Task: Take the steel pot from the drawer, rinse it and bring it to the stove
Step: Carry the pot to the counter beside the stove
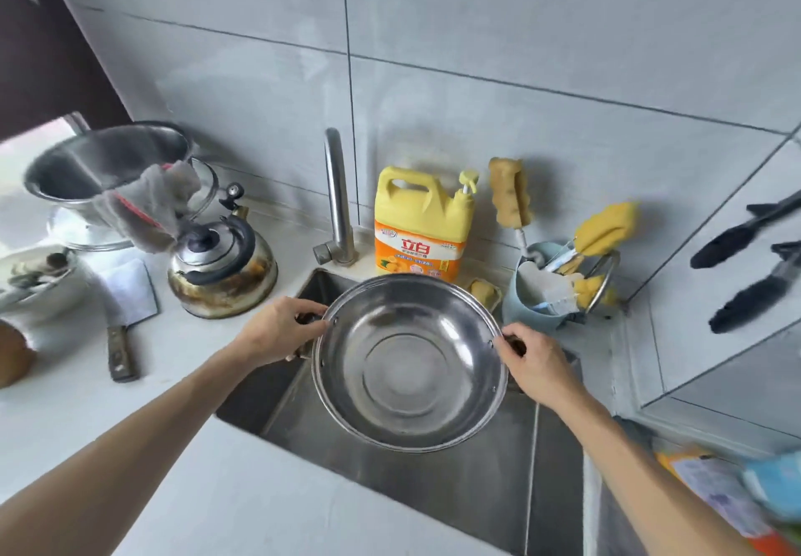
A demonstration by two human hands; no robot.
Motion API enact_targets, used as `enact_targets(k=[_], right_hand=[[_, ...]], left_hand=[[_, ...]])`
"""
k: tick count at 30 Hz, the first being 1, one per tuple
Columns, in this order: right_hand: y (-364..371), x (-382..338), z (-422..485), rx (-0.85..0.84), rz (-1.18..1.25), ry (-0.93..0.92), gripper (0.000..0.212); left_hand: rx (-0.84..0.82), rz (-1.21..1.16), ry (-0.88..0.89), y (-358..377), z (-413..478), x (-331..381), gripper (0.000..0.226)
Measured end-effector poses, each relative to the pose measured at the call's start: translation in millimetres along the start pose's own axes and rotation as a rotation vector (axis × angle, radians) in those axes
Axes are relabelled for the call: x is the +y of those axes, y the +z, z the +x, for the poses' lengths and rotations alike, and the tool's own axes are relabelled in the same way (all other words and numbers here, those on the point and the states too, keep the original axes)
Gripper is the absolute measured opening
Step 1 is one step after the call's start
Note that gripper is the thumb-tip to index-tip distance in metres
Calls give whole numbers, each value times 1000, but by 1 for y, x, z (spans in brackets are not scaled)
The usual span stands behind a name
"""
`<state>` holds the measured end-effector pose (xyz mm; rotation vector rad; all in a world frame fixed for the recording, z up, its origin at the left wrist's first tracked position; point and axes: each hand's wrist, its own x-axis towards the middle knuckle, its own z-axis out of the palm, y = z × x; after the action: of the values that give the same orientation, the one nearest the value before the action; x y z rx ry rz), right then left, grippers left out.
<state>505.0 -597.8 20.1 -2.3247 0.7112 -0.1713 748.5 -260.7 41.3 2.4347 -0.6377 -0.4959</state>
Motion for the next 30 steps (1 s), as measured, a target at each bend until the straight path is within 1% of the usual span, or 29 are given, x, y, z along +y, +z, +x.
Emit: enact_targets(k=[2, 6, 9, 10, 13, 15, 17, 20, 23, 27, 28, 30], right_hand=[[-27, -19, -11, -2, -19, 43, 17], [-76, -44, -40, 41, -43, 42, 22], [-111, -61, -63, 77, -68, 69, 23], [-124, -65, -74, 112, -72, 80, 23], [-151, -74, -103, 194, -93, 110, 22], [-168, -79, -133, 264, -70, 163, 19], [-183, -76, -168, 347, -65, 222, 18], [-205, -62, -226, 466, -79, 333, 28], [-224, -56, -299, 560, -88, 442, 29], [-250, -56, -406, 703, -103, 538, 32], [-256, -55, -434, 731, -106, 574, 31], [-265, -49, -491, 786, -84, 654, 25]], left_hand=[[10, -5, -1, -16, -14, 22, 12], [33, -28, 20, -41, -44, 63, 7], [42, -15, 85, -59, -61, 99, 4], [41, -8, 115, -66, -67, 113, 4], [26, -7, 164, -79, -69, 140, 16], [10, -12, 226, -88, -73, 167, 11], [4, 1, 329, -89, -80, 199, 3], [-71, -21, 457, -79, -96, 245, 7], [-156, -4, 577, -56, -119, 287, 14], [-283, -6, 731, -13, -170, 351, 7], [-312, 1, 764, -1, -186, 367, 3], [-365, 20, 839, 26, -219, 399, 5]])
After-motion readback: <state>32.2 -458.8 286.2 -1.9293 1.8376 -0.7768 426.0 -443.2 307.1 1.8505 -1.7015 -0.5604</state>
